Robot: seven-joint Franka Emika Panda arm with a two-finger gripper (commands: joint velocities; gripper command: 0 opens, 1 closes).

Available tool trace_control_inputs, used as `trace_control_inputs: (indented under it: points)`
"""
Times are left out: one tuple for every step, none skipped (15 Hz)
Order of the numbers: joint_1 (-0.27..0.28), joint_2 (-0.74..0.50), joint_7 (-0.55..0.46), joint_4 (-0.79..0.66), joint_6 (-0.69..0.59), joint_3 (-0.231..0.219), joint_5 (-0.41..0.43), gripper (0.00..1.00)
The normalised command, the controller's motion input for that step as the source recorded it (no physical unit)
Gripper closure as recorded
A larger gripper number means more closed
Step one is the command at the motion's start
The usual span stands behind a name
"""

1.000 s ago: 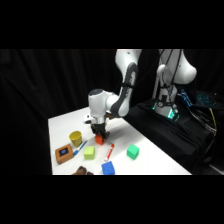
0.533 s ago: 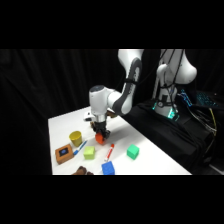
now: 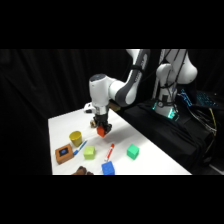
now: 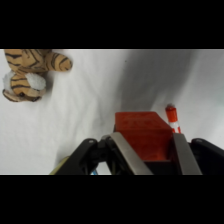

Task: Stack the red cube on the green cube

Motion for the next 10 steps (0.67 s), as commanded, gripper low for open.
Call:
trace_control_inputs:
  points:
    - [0.129,-0.49,0.27,-0.25,-0.27,-0.066,-0.145,0.74]
    - [0.119,-0.49,0.26,-0.26,-0.27,-0.051,-0.130,0.74]
    - [0.112,-0.48,0.26,-0.26,-0.25,-0.042,-0.122,0.74]
    - [0.107,-0.46,0.27,-0.26,-0.23,-0.036,-0.125,0.74]
    - [0.091,-0.43,0.23,-0.26,-0.22,-0.013,-0.093,0.74]
    - [0.085,-0.42,0.22,-0.27,-0.19,0.003,-0.067,0.74]
    - [0.082,-0.40,0.21,-0.27,-0.17,0.020,-0.044,0.74]
    - [0.087,-0.40,0.20,-0.29,-0.13,0.036,-0.032,0.74]
    - [0.092,-0.39,0.19,-0.30,-0.10,0.055,-0.002,0.74]
    - [0.093,-0.38,0.18,-0.31,-0.06,0.063,0.014,0.74]
